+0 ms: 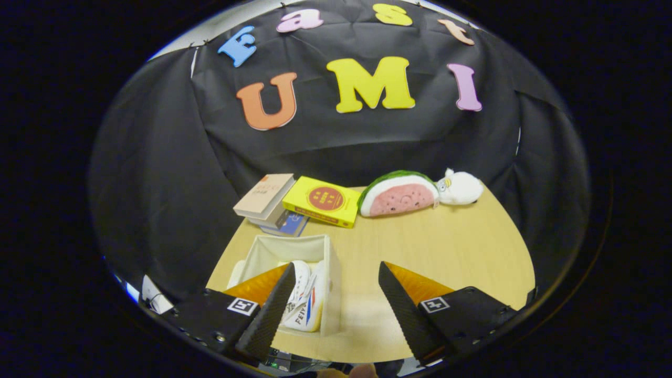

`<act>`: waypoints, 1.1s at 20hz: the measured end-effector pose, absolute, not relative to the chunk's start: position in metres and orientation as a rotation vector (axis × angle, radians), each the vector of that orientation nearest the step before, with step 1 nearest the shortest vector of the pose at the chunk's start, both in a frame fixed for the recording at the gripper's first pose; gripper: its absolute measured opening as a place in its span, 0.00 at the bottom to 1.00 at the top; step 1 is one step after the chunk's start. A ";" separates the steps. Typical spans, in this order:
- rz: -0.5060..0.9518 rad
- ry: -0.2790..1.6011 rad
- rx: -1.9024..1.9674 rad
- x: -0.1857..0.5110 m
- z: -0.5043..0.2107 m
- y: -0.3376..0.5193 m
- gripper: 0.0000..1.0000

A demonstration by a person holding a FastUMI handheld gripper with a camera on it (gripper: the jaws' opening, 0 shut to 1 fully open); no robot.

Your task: Open the storage box then place both shoes into the box .Put the left shoe in first, then the right shoe, with the right side of both shoes facing outward in a uniform manner.

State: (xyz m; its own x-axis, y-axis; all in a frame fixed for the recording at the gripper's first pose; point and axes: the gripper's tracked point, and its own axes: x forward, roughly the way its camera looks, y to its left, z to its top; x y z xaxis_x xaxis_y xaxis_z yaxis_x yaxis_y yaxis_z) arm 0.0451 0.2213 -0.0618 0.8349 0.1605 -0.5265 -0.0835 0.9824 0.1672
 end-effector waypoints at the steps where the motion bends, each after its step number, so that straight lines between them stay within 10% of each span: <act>1: 0.114 0.522 0.143 0.043 -0.050 0.214 0.96; 22: -0.042 0.222 0.118 -0.011 0.011 0.151 0.96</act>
State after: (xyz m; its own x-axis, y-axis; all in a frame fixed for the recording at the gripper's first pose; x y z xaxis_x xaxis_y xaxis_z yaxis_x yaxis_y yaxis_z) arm -0.0109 0.1510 0.0105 0.9747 -0.0289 -0.2217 0.0549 0.9922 0.1117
